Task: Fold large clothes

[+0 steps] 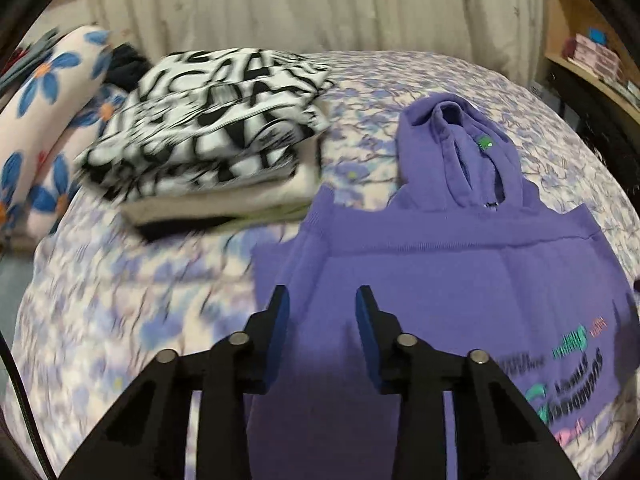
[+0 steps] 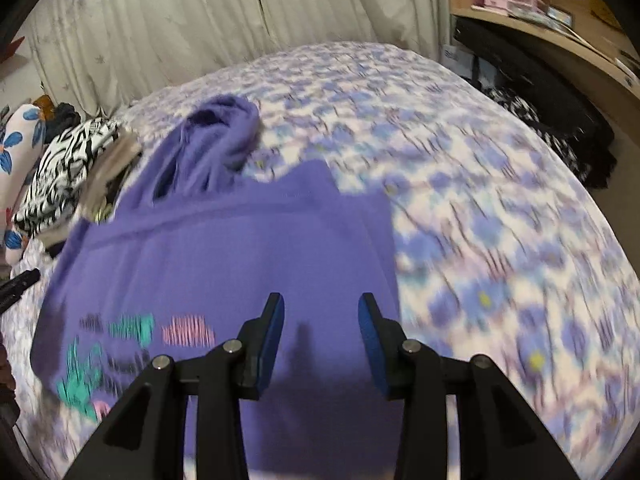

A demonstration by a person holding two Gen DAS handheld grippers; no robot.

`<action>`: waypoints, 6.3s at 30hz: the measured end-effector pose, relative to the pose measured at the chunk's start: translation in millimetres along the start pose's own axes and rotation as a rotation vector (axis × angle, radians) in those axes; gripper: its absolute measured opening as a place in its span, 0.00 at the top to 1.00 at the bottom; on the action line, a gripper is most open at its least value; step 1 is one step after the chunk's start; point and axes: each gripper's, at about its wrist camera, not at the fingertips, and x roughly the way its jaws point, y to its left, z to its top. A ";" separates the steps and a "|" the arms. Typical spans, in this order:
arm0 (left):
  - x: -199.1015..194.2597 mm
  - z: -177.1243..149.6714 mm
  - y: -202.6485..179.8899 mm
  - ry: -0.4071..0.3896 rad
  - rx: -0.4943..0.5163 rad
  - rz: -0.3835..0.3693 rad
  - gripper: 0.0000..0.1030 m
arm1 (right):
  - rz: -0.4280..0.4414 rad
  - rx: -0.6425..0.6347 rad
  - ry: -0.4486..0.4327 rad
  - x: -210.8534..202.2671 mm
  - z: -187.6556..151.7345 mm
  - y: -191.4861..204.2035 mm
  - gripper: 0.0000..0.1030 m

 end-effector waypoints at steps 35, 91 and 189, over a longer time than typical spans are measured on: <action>53.9 82.9 -17.1 0.087 0.155 -0.013 0.42 | 0.135 -0.029 0.149 94.6 125.3 24.3 0.86; 17.9 132.1 -54.7 0.078 0.063 -0.099 0.97 | 0.284 -0.131 -0.137 4.6 163.8 81.4 0.94; -70.3 -97.6 -52.3 -0.003 -0.240 -0.262 0.71 | 0.310 0.002 -0.016 -55.0 -79.1 62.6 0.62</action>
